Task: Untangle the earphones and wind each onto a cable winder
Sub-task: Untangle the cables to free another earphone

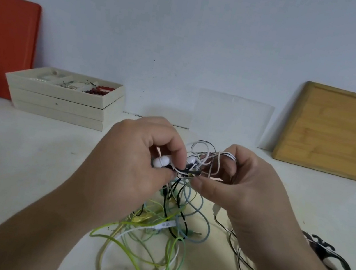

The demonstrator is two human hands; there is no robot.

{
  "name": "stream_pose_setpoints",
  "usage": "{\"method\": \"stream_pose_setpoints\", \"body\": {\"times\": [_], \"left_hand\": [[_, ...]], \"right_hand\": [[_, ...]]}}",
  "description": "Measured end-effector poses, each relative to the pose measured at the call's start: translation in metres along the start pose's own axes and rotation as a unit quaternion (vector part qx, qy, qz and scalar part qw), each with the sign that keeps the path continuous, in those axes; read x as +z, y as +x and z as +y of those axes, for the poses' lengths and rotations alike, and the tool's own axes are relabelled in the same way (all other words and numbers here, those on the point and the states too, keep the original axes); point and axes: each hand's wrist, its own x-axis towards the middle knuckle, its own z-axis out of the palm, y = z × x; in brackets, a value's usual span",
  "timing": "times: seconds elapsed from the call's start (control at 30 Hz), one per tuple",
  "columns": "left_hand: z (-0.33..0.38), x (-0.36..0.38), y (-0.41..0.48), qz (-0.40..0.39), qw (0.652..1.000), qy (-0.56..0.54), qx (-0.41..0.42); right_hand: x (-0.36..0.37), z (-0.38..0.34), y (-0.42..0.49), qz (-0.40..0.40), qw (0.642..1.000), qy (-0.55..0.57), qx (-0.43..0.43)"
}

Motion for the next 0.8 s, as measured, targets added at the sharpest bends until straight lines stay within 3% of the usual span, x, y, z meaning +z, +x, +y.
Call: {"method": "stream_pose_setpoints", "body": {"times": [0.27,0.37,0.57,0.8], "left_hand": [[0.001,0.002,-0.001,-0.034,0.977,-0.128,-0.167],[0.005,0.003,-0.001,-0.035,0.966,-0.178,-0.184],[0.003,0.012,-0.002,0.03,0.975,-0.149,-0.161],[0.0,0.019,-0.003,0.032,0.967,-0.163,-0.193]], "right_hand": [[0.001,0.002,0.001,0.085,0.995,-0.052,-0.013],[0.002,0.0,-0.001,0.088,0.994,-0.058,-0.016],[0.004,0.002,0.001,0.09,0.995,0.037,0.023],[0.003,0.005,0.002,0.061,0.997,0.034,0.021]]}}
